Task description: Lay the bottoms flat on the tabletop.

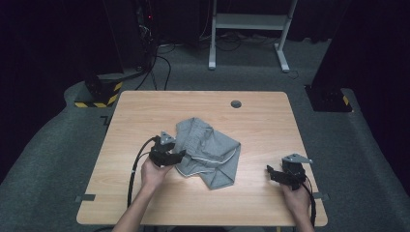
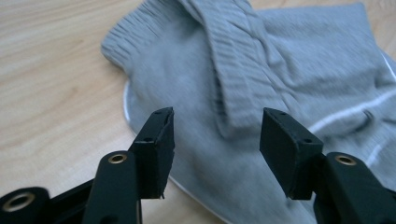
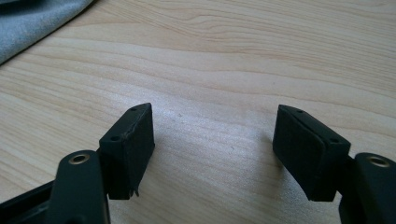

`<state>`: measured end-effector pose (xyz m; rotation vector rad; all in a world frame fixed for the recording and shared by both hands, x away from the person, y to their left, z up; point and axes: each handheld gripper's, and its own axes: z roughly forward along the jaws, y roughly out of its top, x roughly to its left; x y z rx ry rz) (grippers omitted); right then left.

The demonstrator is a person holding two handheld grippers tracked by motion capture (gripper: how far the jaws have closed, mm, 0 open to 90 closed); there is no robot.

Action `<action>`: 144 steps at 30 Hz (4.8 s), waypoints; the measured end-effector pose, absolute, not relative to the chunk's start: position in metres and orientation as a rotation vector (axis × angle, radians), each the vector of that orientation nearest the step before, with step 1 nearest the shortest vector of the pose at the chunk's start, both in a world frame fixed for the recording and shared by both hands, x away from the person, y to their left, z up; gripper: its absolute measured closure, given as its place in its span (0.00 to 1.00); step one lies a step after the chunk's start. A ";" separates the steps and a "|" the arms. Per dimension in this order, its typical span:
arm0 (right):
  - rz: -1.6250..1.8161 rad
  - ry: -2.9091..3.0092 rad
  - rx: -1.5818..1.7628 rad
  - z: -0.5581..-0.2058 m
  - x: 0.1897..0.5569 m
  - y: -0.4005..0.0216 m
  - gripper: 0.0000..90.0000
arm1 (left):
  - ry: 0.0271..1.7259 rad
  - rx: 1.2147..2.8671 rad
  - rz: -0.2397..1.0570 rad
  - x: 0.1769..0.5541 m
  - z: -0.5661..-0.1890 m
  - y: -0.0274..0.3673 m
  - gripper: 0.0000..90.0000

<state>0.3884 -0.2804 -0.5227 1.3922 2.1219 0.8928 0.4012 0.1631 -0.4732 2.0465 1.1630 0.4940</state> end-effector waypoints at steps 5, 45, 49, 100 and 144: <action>0.894 2.125 1.391 -0.523 0.388 -0.280 0.32 | 1.153 2.040 0.495 0.381 -0.479 0.156 0.47; 1.199 2.381 1.083 -0.506 0.389 -0.192 0.70 | 1.032 2.093 0.408 0.355 -0.507 0.113 0.55; 1.194 2.423 1.021 -0.507 0.391 -0.172 0.70 | 1.011 2.125 0.410 0.365 -0.509 0.108 0.56; 1.074 2.462 0.912 -0.523 0.388 -0.140 0.56 | 0.988 2.195 0.345 0.329 -0.477 0.155 0.97; 1.072 2.459 0.906 -0.524 0.388 -0.139 0.56 | 1.269 2.169 0.555 0.382 -0.502 0.192 0.59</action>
